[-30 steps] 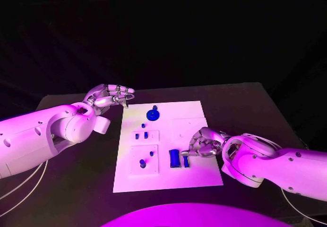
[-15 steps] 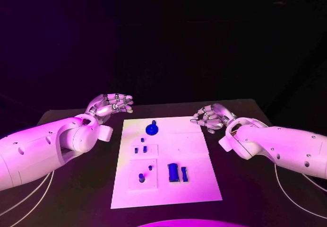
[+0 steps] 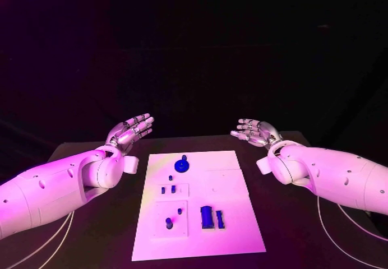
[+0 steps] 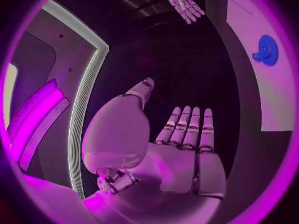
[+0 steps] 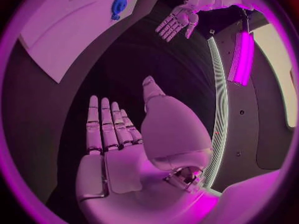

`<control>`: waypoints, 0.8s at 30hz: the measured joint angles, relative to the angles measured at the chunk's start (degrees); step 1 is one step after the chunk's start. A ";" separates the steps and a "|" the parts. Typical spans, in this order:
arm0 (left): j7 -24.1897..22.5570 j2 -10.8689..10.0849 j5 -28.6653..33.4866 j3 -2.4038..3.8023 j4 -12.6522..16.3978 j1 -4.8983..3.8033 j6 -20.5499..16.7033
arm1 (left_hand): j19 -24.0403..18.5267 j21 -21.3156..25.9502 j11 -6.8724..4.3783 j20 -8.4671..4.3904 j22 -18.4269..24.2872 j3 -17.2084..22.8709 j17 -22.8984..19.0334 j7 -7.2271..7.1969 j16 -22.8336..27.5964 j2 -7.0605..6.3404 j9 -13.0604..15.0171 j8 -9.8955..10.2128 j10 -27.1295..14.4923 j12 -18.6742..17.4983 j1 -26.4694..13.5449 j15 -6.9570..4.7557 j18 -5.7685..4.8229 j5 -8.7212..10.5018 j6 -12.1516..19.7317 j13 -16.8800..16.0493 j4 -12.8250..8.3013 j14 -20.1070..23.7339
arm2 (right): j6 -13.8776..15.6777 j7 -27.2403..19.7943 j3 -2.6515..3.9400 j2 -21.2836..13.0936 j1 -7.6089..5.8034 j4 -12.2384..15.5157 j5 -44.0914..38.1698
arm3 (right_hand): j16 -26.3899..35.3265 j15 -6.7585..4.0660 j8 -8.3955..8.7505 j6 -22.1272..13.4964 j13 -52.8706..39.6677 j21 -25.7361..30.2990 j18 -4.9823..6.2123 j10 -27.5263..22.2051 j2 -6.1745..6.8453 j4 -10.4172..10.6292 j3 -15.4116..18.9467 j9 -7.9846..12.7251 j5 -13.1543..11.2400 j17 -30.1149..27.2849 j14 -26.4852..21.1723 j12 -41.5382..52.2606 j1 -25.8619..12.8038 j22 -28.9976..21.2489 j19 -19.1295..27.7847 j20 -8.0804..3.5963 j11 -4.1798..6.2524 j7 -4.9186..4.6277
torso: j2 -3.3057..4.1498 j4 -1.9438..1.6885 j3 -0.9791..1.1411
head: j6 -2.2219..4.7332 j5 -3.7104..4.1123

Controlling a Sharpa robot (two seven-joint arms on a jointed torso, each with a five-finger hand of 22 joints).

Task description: Assemble the parts on the task board

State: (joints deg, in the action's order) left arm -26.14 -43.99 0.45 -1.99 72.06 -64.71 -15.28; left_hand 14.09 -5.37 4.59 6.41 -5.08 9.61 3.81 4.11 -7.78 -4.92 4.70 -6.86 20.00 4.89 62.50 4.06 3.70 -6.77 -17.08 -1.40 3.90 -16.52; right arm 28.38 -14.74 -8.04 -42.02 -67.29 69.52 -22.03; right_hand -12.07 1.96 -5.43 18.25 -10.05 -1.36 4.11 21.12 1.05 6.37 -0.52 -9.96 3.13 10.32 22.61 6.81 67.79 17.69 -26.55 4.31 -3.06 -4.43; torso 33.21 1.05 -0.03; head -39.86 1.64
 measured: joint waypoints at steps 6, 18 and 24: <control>0.00 -0.09 -0.03 0.45 4.04 1.06 -2.99 | -8.79 3.33 -2.89 -3.96 3.16 -5.99 -2.38 -2.57 4.83 3.05 -2.92 4.28 -12.44 -3.03 -24.52 -2.56 -1.62 4.20 10.61 0.86 -2.42 10.27 | 2.23 -1.20 2.54 -0.78 2.14 5.92 2.70 | 7.52 -1.21 3.37 -11.35 6.27 0.59 -2.40 -13.16 -0.65 -3.95 0.33 6.21 -1.95 -6.43 -14.07 -4.23 -17.59 -11.01 16.51 -2.68 1.90 2.76 | -0.71 -0.35 0.00 | 2.38 -0.72; -1.20 -0.57 -0.04 1.68 15.33 3.91 -18.24 | -13.08 4.77 -4.41 -6.22 4.80 -8.82 -3.59 -4.01 7.14 4.68 -4.44 6.33 -18.57 -4.47 -56.95 -3.94 -2.51 6.11 15.83 1.26 -3.66 15.41 | 11.10 -9.51 7.66 -2.45 6.70 19.15 15.76 | 11.27 -1.83 5.02 -17.02 9.53 1.09 -3.32 -19.80 -1.01 -5.83 0.49 9.42 -2.61 -9.78 -21.17 -6.21 -60.34 -16.74 24.97 -3.98 2.85 4.30 | -1.90 -0.99 0.03 | 5.41 -1.62; -1.87 -0.71 -0.04 1.89 17.50 4.45 -24.11 | -13.70 5.04 -4.65 -6.43 4.95 -9.36 -3.68 -4.09 7.57 4.90 -4.60 6.47 -19.71 -4.52 -61.80 -4.10 -2.51 6.57 16.76 1.32 -3.90 16.22 | 13.75 -11.95 7.99 -2.63 7.09 20.30 19.59 | 11.62 -2.07 5.02 -17.49 9.83 1.09 -3.32 -20.41 -1.02 -5.83 0.49 9.72 -2.84 -10.07 -21.82 -6.44 -65.03 -17.33 25.61 -4.22 3.05 4.39 | -1.99 -1.04 0.02 | 5.48 -1.63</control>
State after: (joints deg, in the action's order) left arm -28.00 -44.69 0.42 -0.09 89.57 -60.27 -39.39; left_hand 0.38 -0.34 -0.06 -0.02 -0.13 0.24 0.12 0.01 -0.21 -0.02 0.10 -0.39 0.29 0.37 0.70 -0.04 1.19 -0.20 -0.31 -0.07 0.01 -0.29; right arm 42.13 -26.69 -0.06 -44.65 -60.20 89.82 -2.44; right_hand -0.45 -0.11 -0.42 0.76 -0.22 -0.28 0.79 0.71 0.03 0.54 -0.02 -0.23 0.29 0.25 0.79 0.38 2.76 0.36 -0.95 0.09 -0.01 -0.04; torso 31.21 0.02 -0.01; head -34.39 0.01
